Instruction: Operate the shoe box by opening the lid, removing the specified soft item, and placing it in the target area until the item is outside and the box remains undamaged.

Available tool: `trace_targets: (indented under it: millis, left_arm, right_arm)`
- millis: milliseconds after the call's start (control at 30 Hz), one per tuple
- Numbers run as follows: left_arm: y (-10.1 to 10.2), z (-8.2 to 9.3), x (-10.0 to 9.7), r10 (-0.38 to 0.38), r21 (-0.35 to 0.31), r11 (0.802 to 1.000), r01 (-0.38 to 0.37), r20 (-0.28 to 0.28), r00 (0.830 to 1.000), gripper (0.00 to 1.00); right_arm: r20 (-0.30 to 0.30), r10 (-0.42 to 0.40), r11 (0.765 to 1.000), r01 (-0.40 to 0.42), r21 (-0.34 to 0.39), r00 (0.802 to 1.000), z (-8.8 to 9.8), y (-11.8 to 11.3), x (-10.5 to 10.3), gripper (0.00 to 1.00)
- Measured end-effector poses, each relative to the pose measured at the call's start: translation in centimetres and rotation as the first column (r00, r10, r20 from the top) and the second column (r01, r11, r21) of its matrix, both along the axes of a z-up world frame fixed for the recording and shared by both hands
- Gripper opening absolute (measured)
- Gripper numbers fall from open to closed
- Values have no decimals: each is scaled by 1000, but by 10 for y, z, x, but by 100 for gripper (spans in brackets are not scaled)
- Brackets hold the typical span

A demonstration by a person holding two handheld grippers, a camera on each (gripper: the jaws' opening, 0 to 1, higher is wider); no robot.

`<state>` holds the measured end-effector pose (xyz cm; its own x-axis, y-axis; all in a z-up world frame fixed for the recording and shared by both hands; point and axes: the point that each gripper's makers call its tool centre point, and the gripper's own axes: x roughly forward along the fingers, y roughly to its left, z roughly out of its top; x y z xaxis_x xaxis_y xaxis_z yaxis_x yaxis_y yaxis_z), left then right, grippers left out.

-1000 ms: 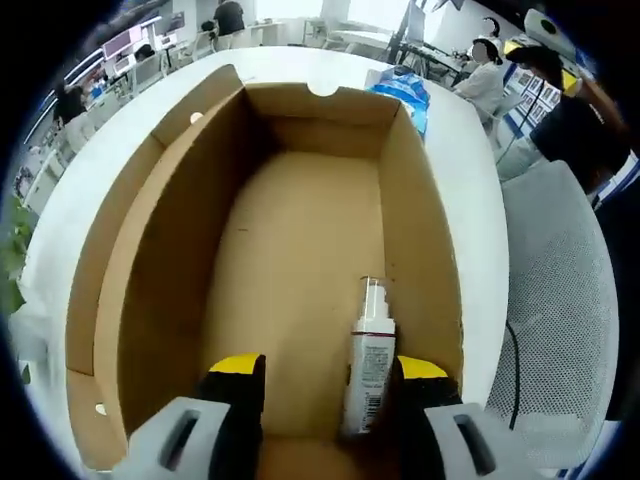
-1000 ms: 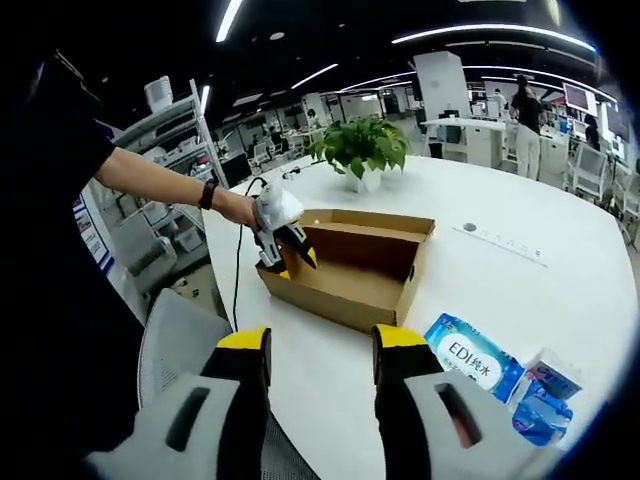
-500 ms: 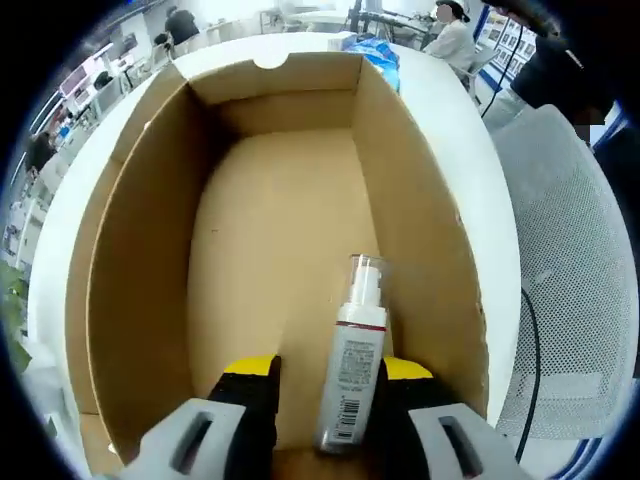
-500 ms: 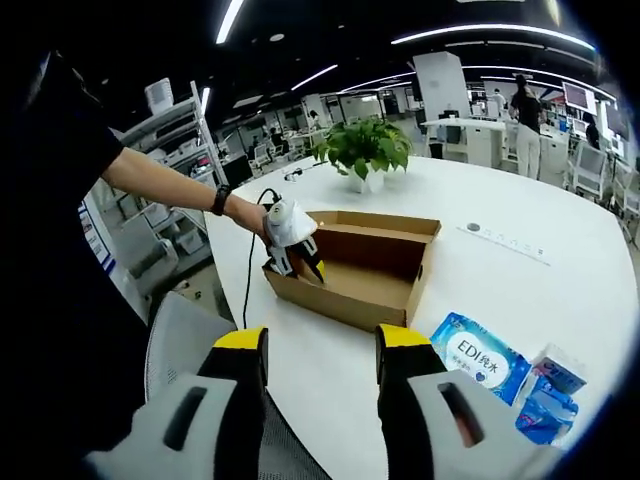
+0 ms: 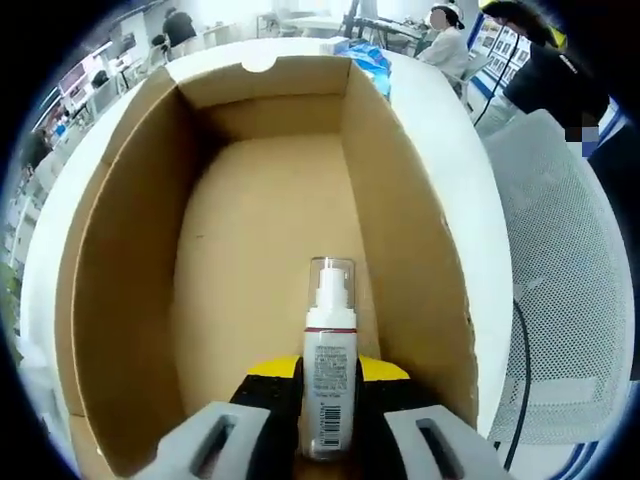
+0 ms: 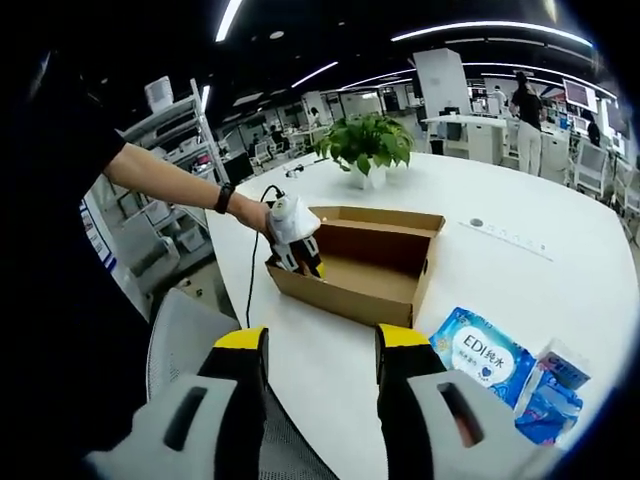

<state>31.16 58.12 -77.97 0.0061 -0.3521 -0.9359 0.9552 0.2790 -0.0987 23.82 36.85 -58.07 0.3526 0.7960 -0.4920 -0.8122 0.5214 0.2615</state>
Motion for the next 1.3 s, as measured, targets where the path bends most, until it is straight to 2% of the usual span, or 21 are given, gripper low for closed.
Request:
trace_targets:
  millis: [67, 333, 633, 833, 1067, 1300]
  left_arm:
    - [3, 1, 3, 24, 5, 1000, -24, 4, 1000, 20]
    - [0, 21, 7, 81, -49, 996, -79, 28, 996, 19]
    - [-1, 40, 12, 97, -85, 992, -90, 82, 992, 19]
    - [-8, 67, 19, 111, -136, 986, -92, 140, 984, 19]
    - [-27, 109, 23, 129, -232, 969, -84, 188, 974, 19]
    - [-48, 145, 19, 92, -293, 956, -20, 233, 968, 19]
  right_arm:
    - [-1, 0, 1000, 0, 2, 1000, 0, 0, 0, 40]
    - [2, 12, 1000, -12, 3, 1000, -2, 4, 3, 40]
    - [23, 40, 999, -40, -3, 999, 1, 14, 11, 40]
    - [44, 61, 998, -60, -13, 997, 2, 20, 23, 40]
    - [94, 101, 994, -97, -44, 990, 1, 32, 42, 40]
    - [141, 135, 991, -131, -38, 981, 7, 47, 61, 40]
